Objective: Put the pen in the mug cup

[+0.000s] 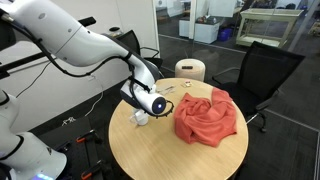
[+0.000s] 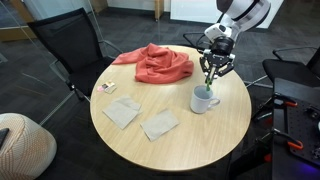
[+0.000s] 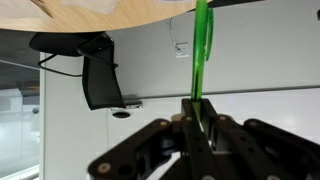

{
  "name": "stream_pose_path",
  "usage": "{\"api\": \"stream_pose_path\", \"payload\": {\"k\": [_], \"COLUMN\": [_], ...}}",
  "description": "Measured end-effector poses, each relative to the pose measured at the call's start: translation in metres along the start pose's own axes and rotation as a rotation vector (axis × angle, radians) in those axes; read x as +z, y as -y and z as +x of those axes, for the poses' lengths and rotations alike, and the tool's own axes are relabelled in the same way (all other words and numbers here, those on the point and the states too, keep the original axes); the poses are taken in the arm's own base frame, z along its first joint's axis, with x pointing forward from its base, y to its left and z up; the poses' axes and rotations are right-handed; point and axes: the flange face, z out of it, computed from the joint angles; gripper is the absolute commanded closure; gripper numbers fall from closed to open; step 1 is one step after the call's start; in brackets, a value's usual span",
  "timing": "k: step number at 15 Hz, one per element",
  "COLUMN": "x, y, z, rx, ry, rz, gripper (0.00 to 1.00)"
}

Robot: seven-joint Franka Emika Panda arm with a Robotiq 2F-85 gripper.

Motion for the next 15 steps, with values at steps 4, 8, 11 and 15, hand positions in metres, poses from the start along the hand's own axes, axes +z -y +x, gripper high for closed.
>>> {"api": "stream_pose_path", "payload": {"k": [4, 8, 11, 15], "x": [0.003, 0.001, 0.002, 0.006], "y": [-0.005, -0.016, -0.019, -0.019], "z": [-0.008, -0.012, -0.021, -0.036], "rx": [-0.028, -0.036, -0.026, -0.005], "ry": [-0.011, -0.016, -0.017, -0.019], "rz": [-0.007, -0.015, -0.015, -0.009], "gripper": [0.97, 0.97, 0.97, 0.97]}}
